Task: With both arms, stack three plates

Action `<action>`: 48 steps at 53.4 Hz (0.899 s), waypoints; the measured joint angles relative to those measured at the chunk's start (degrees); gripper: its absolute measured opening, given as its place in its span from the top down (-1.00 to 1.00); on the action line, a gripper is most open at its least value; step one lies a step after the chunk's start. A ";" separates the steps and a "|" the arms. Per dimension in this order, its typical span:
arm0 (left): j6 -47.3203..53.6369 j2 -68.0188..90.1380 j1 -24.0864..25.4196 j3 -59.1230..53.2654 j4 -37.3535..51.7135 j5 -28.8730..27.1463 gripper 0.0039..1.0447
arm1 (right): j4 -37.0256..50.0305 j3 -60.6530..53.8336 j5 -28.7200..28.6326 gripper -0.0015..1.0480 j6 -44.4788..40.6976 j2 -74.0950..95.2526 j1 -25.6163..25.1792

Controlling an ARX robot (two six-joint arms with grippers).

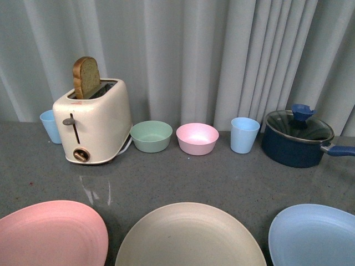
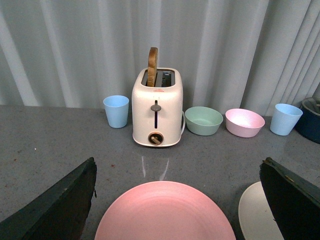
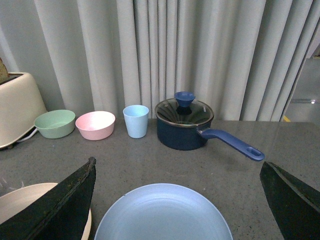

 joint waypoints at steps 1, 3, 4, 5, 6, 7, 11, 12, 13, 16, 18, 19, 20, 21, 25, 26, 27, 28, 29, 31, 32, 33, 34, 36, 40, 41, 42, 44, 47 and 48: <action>0.00 0.00 0.00 0.00 0.00 0.00 -0.87 | 0.00 0.00 0.00 -0.86 0.00 0.00 0.00; 0.00 0.00 0.00 0.00 0.00 0.00 -0.87 | 0.00 0.00 0.02 -0.86 0.00 0.00 0.00; 0.00 0.00 0.00 0.00 0.00 0.00 -0.87 | 0.00 0.00 0.02 -0.86 -0.02 0.00 0.00; 0.00 0.00 0.00 0.00 0.00 0.00 -0.87 | 0.00 0.00 0.00 -0.86 0.00 0.00 0.00; 0.00 0.00 0.00 0.00 0.00 0.00 -0.87 | 0.00 0.00 0.00 -0.86 0.00 0.00 0.00; 0.00 0.00 0.00 0.00 0.00 0.00 -0.87 | 0.00 0.00 0.02 -0.86 0.00 0.00 0.00; 0.00 0.00 0.00 0.00 0.00 0.00 -0.87 | 0.00 0.00 0.00 -0.86 0.00 0.00 0.00; 0.00 0.00 0.00 0.00 0.00 0.00 -0.87 | 0.00 0.00 0.02 -0.86 0.00 0.00 0.00; 0.00 0.00 0.00 0.00 0.00 0.00 -0.87 | 0.00 0.00 0.00 -0.86 -0.02 0.00 0.00; 0.00 0.00 0.00 0.00 0.00 0.00 -0.87 | 0.00 0.00 0.02 -0.86 0.00 0.00 0.00; 0.00 0.00 0.00 0.00 0.00 0.00 -0.87 | 0.00 0.00 0.00 -0.86 0.00 0.00 0.00; 0.00 0.00 0.00 0.00 0.00 0.00 -0.87 | 0.00 0.00 0.00 -0.86 0.00 0.00 0.00; 0.00 0.00 0.00 0.00 0.00 0.00 -0.87 | 0.00 0.00 0.02 -0.86 0.00 0.00 0.00; 0.00 0.00 0.00 0.00 0.00 0.00 -0.87 | 0.00 0.00 0.02 -0.86 0.00 0.00 0.00; 0.00 0.00 0.00 0.00 0.00 0.00 -0.87 | 0.00 0.00 0.00 -0.86 0.00 0.00 0.00; 0.00 0.00 0.00 0.00 0.00 0.00 -0.87 | 0.00 0.00 0.00 -0.86 0.00 0.00 0.00; 0.00 0.00 0.00 0.00 0.00 0.00 -0.87 | 0.00 0.00 0.00 -0.86 0.00 0.00 0.00; 0.00 0.00 0.00 0.00 0.00 0.00 -0.87 | 0.00 0.00 0.00 -0.86 -0.02 0.00 0.00; 0.00 0.00 0.00 0.00 0.00 0.00 -0.87 | 0.00 0.00 0.00 -0.86 0.00 0.00 0.00; 0.00 0.00 0.00 0.00 0.00 0.00 -0.87 | 0.00 0.00 0.02 -0.86 0.00 0.00 0.00; 0.00 0.00 0.00 0.00 0.00 0.00 -0.87 | 0.00 0.00 0.00 -0.86 -0.02 0.00 0.00; 0.00 0.00 0.00 0.00 0.00 0.00 -0.87 | 0.00 0.00 0.00 -0.86 0.00 0.00 0.00; 0.00 0.00 0.00 0.00 0.00 0.00 -0.87 | 0.00 0.00 0.00 -0.86 0.00 0.00 0.00; -0.90 0.81 0.48 0.28 -1.03 1.62 -0.87 | 0.00 0.00 0.02 -0.86 0.00 0.00 0.00; -5.53 11.63 4.85 5.03 -9.38 13.73 -0.87 | 0.00 0.00 -0.04 -0.86 -0.02 0.00 0.00; -5.42 16.61 6.43 6.29 -8.72 15.96 -0.87 | 0.00 0.00 -0.11 -0.86 -0.02 0.00 0.00; -4.98 19.89 7.43 7.10 -7.69 16.87 -0.87 | 0.00 0.00 -0.04 -0.86 -0.02 0.00 0.00; -3.74 26.25 9.51 8.76 -4.72 18.56 -0.87 | 0.00 0.00 0.02 -0.86 0.00 0.00 0.00; -1.07 33.97 11.85 11.30 -0.79 20.57 -0.87 | 0.00 0.00 0.02 -0.86 0.00 0.00 0.00; -0.26 36.89 12.59 12.35 0.50 20.61 -0.87 | 0.00 0.00 0.02 -0.86 0.00 0.00 0.00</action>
